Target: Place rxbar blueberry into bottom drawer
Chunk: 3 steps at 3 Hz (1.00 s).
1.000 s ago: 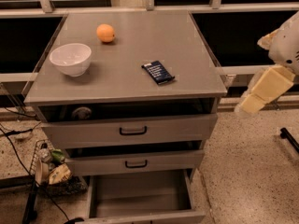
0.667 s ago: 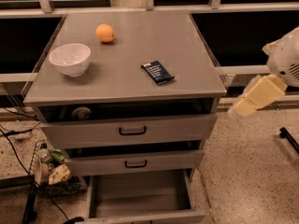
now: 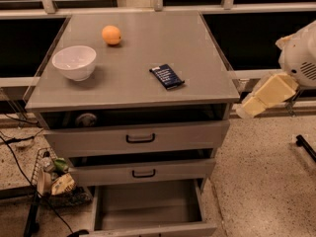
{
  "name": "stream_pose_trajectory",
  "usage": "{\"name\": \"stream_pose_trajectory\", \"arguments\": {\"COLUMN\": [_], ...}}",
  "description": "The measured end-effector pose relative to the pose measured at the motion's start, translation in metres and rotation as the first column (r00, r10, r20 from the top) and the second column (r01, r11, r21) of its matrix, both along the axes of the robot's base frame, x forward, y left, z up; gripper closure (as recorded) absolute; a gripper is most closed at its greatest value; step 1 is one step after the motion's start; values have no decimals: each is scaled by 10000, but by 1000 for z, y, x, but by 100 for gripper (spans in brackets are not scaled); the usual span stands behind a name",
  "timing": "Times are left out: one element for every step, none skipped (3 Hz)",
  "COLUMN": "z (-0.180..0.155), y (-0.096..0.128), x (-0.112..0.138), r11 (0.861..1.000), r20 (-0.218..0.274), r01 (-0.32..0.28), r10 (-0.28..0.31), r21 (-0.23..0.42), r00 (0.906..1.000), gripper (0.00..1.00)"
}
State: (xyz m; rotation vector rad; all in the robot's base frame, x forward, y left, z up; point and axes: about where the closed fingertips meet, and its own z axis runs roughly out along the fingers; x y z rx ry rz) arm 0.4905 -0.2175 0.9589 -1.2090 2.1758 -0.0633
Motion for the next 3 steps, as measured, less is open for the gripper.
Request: {"name": "stream_pose_trajectory", "arguments": {"z": [-9, -20, -26], "y": [3, 16, 47], "x": [7, 12, 12], "r11": [9985, 9897, 9617], "r20": [-335, -749, -765], "r01": [77, 193, 226], "r10": [-59, -87, -17], "r21": [544, 1420, 2732], "r00": [9994, 9972, 9971], "gripper": [0, 0, 0]}}
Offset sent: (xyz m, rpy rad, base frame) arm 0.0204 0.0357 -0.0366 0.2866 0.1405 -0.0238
